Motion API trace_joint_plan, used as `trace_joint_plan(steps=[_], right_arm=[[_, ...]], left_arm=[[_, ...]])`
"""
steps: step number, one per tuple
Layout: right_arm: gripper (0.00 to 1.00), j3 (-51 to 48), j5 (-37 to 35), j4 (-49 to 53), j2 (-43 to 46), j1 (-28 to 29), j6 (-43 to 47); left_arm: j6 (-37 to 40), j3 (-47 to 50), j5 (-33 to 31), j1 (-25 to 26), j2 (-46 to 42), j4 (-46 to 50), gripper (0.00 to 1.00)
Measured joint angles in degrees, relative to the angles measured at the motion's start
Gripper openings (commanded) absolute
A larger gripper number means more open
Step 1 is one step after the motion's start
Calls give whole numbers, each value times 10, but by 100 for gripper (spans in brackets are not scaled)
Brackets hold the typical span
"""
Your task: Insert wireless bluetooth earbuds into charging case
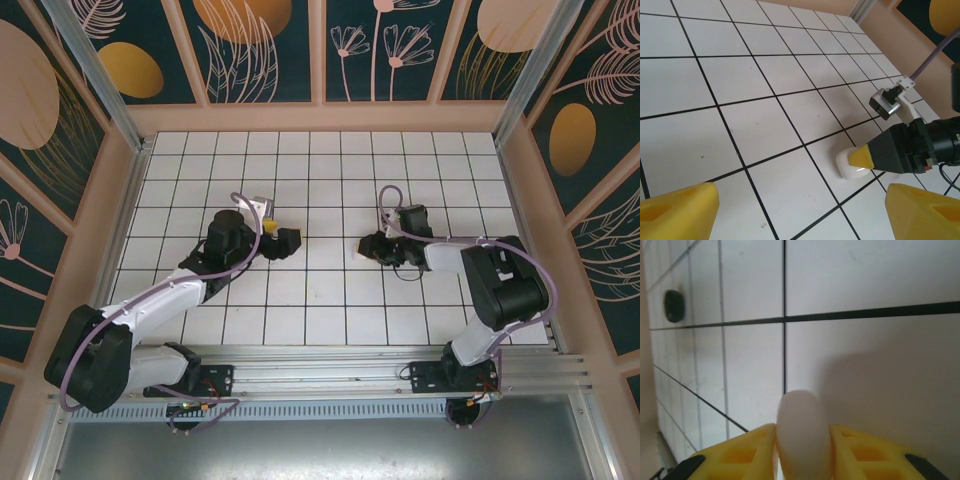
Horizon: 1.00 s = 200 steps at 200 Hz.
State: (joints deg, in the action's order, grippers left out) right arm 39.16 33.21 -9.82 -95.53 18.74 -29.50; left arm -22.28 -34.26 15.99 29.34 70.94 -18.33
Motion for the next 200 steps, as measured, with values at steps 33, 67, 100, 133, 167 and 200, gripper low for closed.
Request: trace_joint_plan(steps=[33, 67, 100, 133, 167, 200], right_arm=[[48, 41, -26, 66, -9, 3, 36], [50, 73, -76, 128, 15, 2, 68], [58, 117, -144, 203, 81, -5, 109], [66, 167, -223, 237, 174, -21, 157], [99, 158, -307, 215, 291, -45, 202], [99, 68, -379, 130, 399, -57, 249]], left_arm=[[20, 0, -6, -2, -32, 9, 90], [56, -9, -50, -14, -74, 47, 98], [113, -49, -140, -46, -92, 103, 98], [164, -118, -216, -140, -92, 141, 99], [184, -143, -270, -197, -92, 140, 99], [169, -90, -280, -266, -81, 96, 99]])
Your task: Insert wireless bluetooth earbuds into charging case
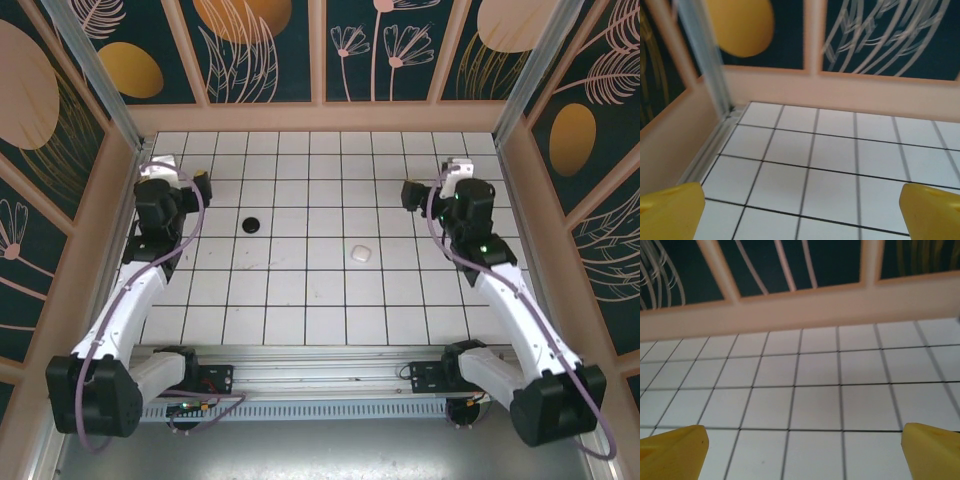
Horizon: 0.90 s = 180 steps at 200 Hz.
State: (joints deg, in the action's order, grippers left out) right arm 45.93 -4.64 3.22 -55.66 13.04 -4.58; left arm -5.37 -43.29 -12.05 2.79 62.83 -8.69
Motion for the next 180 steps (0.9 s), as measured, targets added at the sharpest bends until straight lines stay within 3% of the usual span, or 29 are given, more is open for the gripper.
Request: trace_joint_plan(steps=[34, 63, 110, 180], right_arm=[[99, -128, -75, -109, 23, -21, 2], [99, -245, -84, -195, 10, -50, 15], [99, -378, -102, -414, -57, -88, 21], [99, -380, -97, -608, -180, -108, 22]], left_arm=[[1, 178, 1, -23, 6, -130, 98], [9, 299, 7, -23, 12, -231, 99], [8, 336, -6, -23, 22, -382, 99], [9, 360, 71, -23, 75, -514, 98]])
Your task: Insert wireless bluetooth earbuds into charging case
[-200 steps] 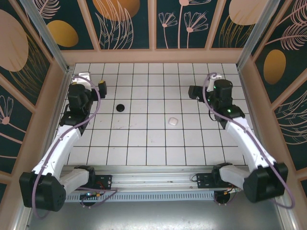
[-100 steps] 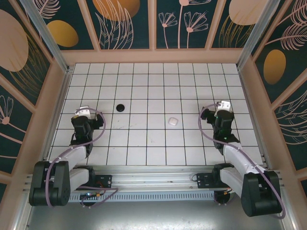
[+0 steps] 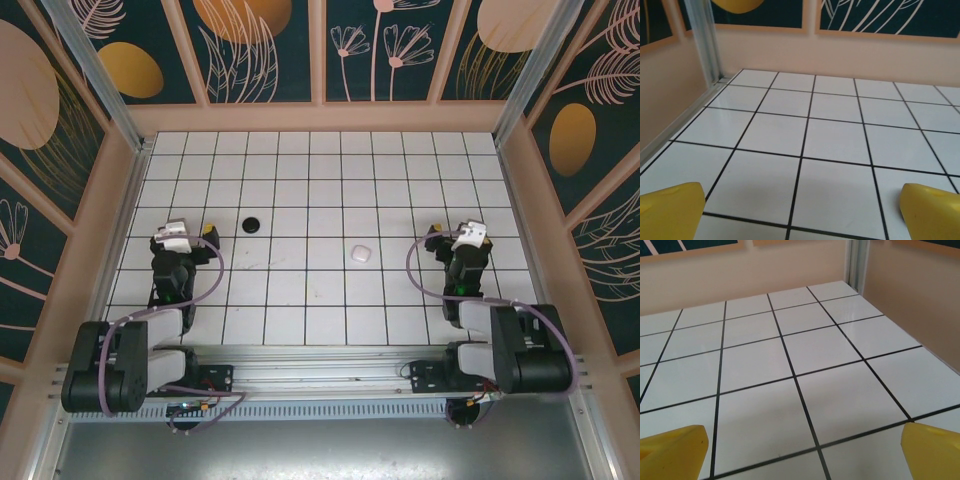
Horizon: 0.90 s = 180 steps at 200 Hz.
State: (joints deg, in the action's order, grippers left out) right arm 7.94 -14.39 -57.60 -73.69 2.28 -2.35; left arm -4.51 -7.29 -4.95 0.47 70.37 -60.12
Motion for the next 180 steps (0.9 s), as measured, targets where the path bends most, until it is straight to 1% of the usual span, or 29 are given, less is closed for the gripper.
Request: trace_joint_plan(steps=[30, 57, 69, 80, 94, 121, 180], right_arm=[[99, 15, 16, -70, -77, -21, -3], [99, 39, 53, -80, -120, -36, -5], [99, 46, 73, -91, -133, -37, -4], [99, 47, 89, -98, -139, -37, -2], [99, 47, 103, -102, -139, -37, 2], [99, 47, 115, -110, -140, -37, 4], [99, 47, 119, -112, -140, -37, 5]], left_arm=[[0, 0, 6, 0, 38, -62, 99], [0, 1, 4, 0, 93, -131, 99], [2, -2, 4, 0, 123, -147, 99], [5, -14, 9, 0, 153, -148, 99], [5, -37, 5, 0, 167, -126, 99], [4, -57, -7, 0, 168, -125, 99], [4, -57, -15, 0, 168, -120, 99]])
